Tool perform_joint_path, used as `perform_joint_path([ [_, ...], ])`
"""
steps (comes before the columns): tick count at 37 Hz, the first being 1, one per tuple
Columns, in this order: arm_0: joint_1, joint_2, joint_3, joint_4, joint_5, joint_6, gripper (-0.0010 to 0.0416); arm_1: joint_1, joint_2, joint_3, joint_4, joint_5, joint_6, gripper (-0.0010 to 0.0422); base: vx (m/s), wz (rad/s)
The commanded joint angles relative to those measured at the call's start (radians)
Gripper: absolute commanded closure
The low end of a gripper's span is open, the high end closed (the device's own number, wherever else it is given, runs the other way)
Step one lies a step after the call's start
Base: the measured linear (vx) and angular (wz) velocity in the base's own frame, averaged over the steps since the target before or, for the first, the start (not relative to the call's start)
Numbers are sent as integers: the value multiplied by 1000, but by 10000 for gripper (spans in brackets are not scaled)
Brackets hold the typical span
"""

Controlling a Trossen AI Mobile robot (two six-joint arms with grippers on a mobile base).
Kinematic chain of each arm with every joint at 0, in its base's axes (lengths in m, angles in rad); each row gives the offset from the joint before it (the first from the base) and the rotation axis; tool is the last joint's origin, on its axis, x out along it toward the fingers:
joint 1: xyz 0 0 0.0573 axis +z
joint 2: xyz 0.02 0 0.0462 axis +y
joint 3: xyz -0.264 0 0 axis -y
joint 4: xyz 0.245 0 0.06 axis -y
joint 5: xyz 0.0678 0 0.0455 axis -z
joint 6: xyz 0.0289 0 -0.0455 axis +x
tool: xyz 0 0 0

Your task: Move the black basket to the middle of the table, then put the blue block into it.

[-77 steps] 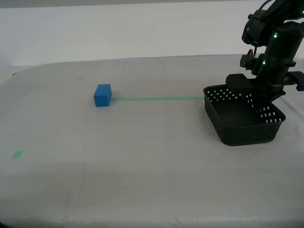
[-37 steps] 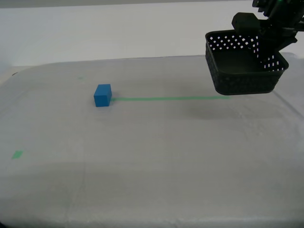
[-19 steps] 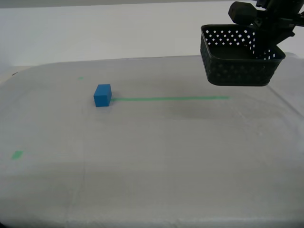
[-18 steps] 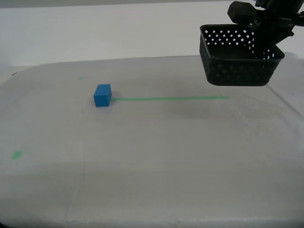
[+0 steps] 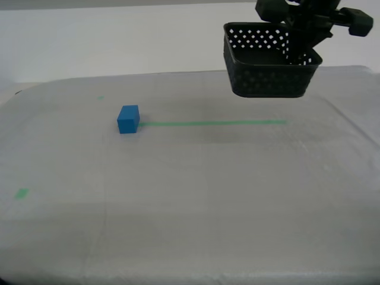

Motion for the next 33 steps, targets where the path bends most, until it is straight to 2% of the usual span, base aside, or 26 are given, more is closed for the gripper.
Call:
perform_joint_path([
  [1, 26, 39, 47, -2, -3, 21, 406, 0, 0, 0, 6, 0, 2, 412, 0, 0],
  [20, 119, 311, 333, -68, -15, 51, 406, 0, 0, 0, 6, 0, 2, 412, 0, 0],
  [33, 133, 425, 397, -43, -20, 81, 406, 0, 0, 1, 6, 0, 2, 412, 0, 0],
])
